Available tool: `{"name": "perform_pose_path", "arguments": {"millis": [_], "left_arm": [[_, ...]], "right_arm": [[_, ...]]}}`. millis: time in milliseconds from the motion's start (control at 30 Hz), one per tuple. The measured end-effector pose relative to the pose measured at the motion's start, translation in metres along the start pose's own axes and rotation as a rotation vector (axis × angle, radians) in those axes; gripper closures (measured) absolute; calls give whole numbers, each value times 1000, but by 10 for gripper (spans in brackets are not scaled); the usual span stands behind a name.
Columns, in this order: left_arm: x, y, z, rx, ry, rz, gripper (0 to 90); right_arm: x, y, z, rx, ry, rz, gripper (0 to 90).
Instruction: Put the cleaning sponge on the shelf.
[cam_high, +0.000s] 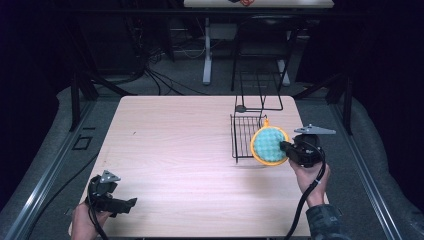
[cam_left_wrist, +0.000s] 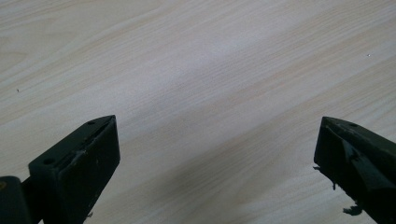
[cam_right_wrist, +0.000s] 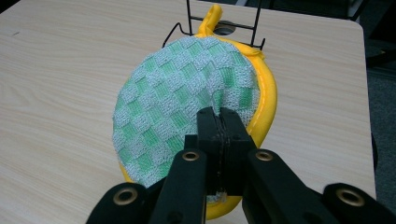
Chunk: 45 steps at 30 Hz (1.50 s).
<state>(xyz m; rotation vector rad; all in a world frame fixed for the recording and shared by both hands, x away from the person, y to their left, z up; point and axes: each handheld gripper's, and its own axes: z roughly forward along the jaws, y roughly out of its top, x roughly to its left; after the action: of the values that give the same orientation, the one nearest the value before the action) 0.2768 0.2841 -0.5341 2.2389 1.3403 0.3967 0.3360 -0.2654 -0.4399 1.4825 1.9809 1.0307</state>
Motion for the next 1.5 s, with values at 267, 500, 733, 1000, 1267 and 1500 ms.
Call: {"name": "perform_pose_path", "arguments": {"millis": [267,500,733,1000,1267,1500], "left_arm": [[0,0,0,1,0,1,3],[0,0,0,0,-1,0,2],[0,0,0,-1,-1,0,3],[0,0,1,1,-2,0,3],[0,0,0,1,-1,1,2],[0,0,0,1,-3,3,3]], "right_arm": [[0,3,3,-5,-6,5,891],[1,7,9,-5,-10,-4,891],[2,9,14,-8,-15,-5,890],[2,10,22,0,-23,2,890],[1,10,31,-3,-32,6,890],[3,13,36,-26,-47,9,890]]}}
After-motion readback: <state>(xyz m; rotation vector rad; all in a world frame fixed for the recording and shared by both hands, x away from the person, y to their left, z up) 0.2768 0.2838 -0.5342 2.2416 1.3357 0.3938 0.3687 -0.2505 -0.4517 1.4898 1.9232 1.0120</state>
